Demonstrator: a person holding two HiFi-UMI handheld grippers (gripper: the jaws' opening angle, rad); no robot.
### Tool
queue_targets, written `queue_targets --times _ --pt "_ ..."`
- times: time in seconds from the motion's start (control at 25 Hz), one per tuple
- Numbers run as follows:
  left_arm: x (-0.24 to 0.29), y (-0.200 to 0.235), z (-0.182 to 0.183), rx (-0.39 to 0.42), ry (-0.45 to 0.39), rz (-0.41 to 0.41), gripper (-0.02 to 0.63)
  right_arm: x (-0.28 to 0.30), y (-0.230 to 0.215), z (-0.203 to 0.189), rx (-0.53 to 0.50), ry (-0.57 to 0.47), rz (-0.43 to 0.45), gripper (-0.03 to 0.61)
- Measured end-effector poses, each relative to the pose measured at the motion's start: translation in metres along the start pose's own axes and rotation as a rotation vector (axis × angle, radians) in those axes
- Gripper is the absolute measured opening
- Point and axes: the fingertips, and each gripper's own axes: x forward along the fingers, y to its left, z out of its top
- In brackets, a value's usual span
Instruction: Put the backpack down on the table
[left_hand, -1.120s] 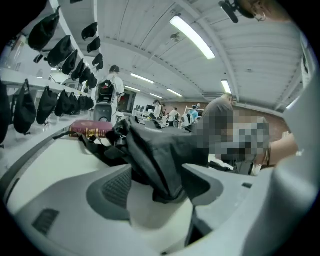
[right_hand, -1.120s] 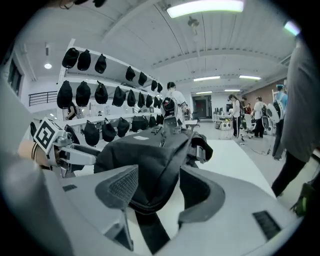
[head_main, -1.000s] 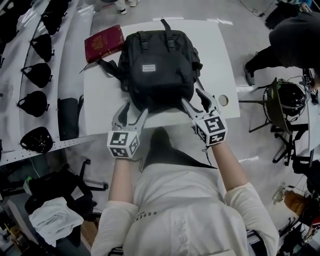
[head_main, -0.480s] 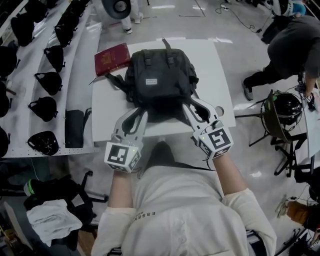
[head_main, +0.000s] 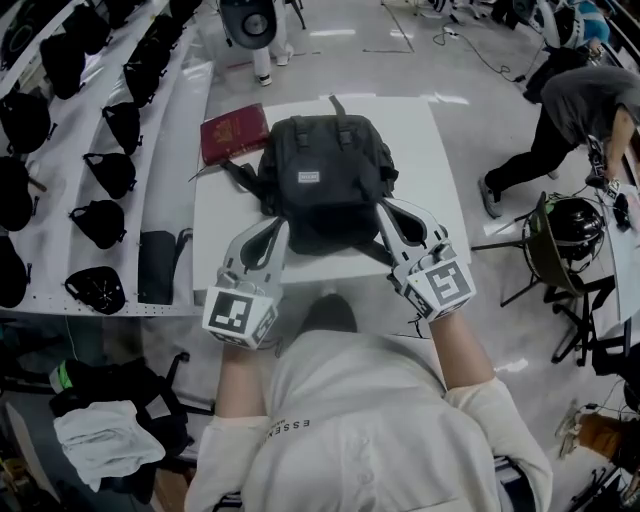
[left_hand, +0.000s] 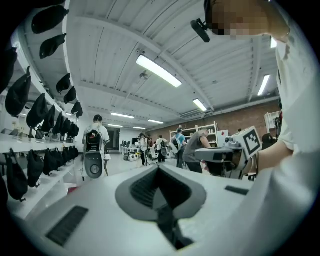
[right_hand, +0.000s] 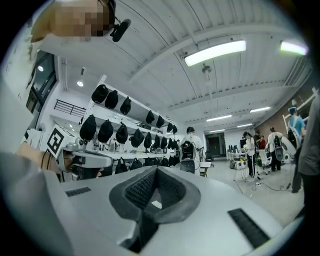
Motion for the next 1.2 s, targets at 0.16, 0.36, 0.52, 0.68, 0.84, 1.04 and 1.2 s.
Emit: queue_targets --times 0.16,0.36,0.52,0.68,0.84,1.04,1.2 --pt "-0.004 0.004 0.017 -0.012 -0.032 -0.004 0.002 0.002 0.004 0.009 -0.009 -0.011 0.010 0.014" --pt "-0.002 0.002 0.026 -0.004 -0.037 -0.009 0.002 0.001 0.004 0.013 -0.012 -0.010 0.023 0.014" --pt "-0.002 0.001 0.033 0.014 -0.046 -0.014 0.003 0.001 0.007 0.017 -0.009 -0.012 0.038 0.014" --pt "-0.004 0.000 0.034 0.027 -0.041 -0.012 0.003 0.002 0.013 0.014 -0.007 -0.005 0.058 0.013" --pt "-0.003 0.000 0.029 0.019 -0.019 -0.011 0.003 0.002 0.016 0.014 -0.011 -0.003 0.068 0.013" --pt "-0.005 0.000 0.030 0.015 -0.021 -0.009 0.003 0.003 0.009 0.019 -0.030 -0.005 0.046 0.014" --pt "-0.006 0.003 0.032 0.031 -0.023 0.004 0.003 0.004 0.001 0.022 -0.028 -0.005 0.019 0.014"
